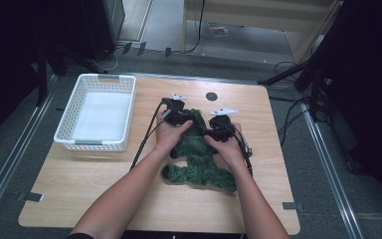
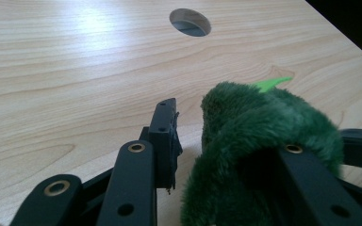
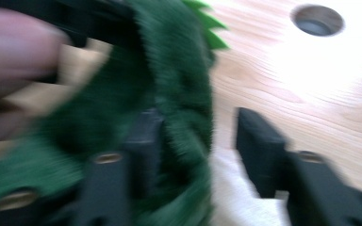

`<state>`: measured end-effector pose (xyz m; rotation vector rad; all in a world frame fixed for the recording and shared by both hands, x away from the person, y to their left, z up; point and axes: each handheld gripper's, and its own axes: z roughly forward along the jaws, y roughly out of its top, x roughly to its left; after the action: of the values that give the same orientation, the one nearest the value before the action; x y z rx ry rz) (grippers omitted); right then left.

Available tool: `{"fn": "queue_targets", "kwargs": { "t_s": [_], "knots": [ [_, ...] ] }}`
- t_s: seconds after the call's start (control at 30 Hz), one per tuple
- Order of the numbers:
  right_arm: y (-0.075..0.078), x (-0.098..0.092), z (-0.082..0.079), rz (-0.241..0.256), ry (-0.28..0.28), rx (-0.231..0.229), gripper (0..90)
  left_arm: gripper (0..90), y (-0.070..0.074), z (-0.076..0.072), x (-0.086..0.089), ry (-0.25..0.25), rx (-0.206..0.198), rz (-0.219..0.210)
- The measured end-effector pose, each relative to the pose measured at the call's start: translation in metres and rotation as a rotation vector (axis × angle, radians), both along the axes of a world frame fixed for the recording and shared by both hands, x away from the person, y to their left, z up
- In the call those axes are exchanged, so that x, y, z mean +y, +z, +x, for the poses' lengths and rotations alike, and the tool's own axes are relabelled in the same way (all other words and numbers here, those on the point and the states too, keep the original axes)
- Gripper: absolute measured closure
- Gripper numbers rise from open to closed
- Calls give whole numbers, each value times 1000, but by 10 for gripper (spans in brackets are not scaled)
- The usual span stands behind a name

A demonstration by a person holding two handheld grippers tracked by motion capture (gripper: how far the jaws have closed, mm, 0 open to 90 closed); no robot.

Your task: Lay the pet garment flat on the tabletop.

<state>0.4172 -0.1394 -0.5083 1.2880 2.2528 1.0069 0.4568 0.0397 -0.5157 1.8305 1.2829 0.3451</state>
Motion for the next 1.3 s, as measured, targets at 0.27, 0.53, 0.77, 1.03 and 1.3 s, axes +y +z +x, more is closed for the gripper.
{"fn": "queue_targets", "kwargs": {
  "t_s": [0.27, 0.53, 0.77, 1.03, 1.3],
  "knots": [
    [-18, -24, 26, 112, -178, 70, 859, 481, -8, 2, 3, -12, 25, 72],
    [-23, -41, 31, 152, -240, 121, 805, 330, -6, -4, 27, -64, 46, -63],
    [-20, -49, 31, 264, -188, 114, 486, 503, -5, -8, 30, -73, 37, -76],
    [14, -60, 0, 233, -116, -37, 450, 446, 2, -30, 35, -111, 23, -105],
    [7, -69, -56, 291, 22, 20, 312, 404, 3, -71, 37, -189, -2, -94]
  ]
}}
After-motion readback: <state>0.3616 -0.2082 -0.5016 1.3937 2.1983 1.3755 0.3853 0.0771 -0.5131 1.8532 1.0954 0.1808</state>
